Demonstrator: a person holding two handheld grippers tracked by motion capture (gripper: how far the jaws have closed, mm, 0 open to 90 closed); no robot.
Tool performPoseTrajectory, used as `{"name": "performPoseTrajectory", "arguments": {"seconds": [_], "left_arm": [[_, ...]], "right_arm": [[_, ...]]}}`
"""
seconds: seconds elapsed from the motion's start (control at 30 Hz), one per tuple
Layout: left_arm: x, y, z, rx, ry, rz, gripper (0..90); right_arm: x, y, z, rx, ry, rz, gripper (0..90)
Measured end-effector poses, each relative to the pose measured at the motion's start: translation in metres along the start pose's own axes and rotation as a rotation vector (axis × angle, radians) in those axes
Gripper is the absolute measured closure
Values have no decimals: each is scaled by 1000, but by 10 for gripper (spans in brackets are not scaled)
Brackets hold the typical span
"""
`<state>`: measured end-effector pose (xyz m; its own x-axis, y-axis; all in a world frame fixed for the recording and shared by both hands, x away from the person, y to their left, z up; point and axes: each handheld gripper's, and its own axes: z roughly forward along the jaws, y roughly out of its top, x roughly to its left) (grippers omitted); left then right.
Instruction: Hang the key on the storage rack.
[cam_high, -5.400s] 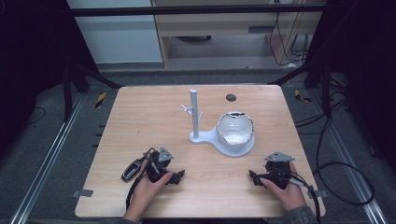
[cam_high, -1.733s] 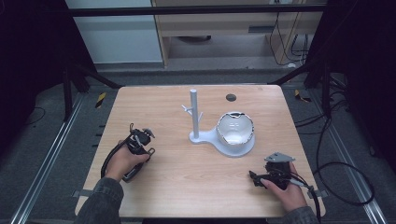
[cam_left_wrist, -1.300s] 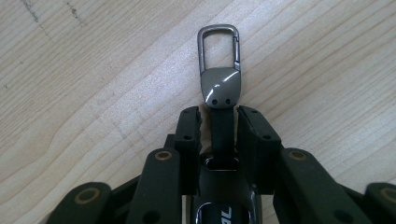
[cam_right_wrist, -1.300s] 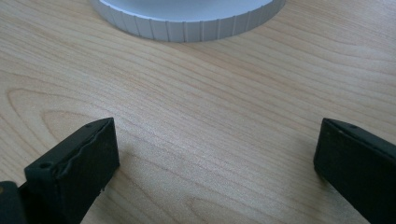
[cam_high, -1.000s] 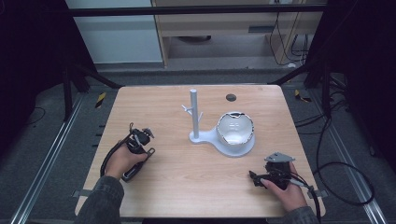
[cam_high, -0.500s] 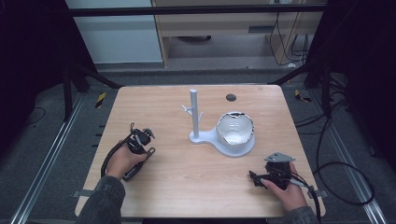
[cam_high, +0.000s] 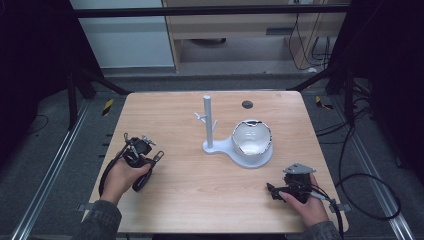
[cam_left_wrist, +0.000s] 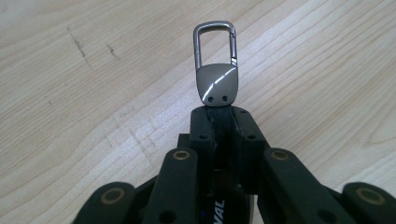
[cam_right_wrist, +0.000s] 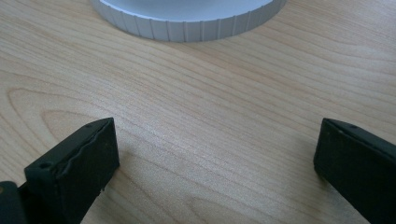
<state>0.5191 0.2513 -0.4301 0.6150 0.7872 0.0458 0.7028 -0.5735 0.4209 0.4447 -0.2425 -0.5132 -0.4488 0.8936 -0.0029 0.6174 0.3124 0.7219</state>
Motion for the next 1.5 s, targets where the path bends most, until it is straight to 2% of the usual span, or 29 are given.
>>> {"name": "performPoseTrajectory", "arguments": {"seconds": [0.03, 0.2, 0.33, 0.47, 0.5, 0.53, 0.77, 1.1, 1.5], "left_arm": [[0, -2, -3, -15, 6, 7, 803], [1, -12, -17, -104, 0, -14, 803], [1, -16, -22, -123, -2, -14, 804], [-2, -20, -29, -159, 2, -8, 804], [-4, -22, -33, -187, 3, -4, 804], [-4, -22, -33, -187, 3, -4, 805], [-19, -30, -45, -344, 13, -3, 805], [-40, -17, -45, -394, 5, 29, 805], [-56, -5, -37, -389, -6, 66, 805]], "right_arm": [[0, 0, 0, 0, 0, 0, 4], [0, 0, 0, 0, 0, 0, 4], [0, 0, 0, 0, 0, 0, 4], [0, 0, 0, 0, 0, 0, 4], [0, 0, 0, 0, 0, 0, 4], [0, 0, 0, 0, 0, 0, 4], [0, 0, 0, 0, 0, 0, 4], [0, 0, 0, 0, -1, 0, 4], [0, 0, 0, 0, -1, 1, 4]]}}
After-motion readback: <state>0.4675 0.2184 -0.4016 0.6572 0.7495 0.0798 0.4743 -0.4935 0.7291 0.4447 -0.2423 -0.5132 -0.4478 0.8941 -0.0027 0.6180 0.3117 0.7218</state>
